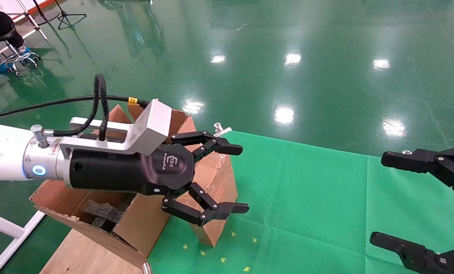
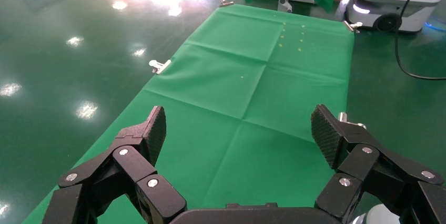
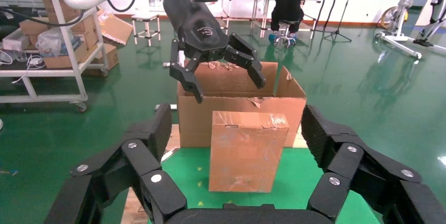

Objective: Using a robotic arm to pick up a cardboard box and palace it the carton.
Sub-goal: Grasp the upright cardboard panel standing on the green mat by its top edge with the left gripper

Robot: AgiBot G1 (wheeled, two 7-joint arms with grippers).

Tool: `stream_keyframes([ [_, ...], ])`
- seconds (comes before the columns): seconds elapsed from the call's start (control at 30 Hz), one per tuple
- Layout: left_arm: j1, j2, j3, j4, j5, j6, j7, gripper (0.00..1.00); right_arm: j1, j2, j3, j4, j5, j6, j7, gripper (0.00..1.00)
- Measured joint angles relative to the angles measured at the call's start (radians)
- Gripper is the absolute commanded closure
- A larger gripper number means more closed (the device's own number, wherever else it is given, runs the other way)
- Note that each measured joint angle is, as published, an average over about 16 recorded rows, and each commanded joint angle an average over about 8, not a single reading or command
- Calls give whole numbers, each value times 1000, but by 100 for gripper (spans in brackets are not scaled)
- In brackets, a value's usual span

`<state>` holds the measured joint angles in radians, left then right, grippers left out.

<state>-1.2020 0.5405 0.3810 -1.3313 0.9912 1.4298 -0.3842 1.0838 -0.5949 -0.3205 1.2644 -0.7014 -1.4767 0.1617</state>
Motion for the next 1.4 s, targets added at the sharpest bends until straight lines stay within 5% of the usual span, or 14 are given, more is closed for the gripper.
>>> stream_keyframes([
  [0.83, -237, 87, 216, -16, 616, -129, -645, 0, 0, 0, 0, 0, 0, 0, 0, 100],
  [1.4, -208, 150, 274, -14, 722, -149, -772, 0, 0, 0, -1, 0, 0, 0, 0, 100],
])
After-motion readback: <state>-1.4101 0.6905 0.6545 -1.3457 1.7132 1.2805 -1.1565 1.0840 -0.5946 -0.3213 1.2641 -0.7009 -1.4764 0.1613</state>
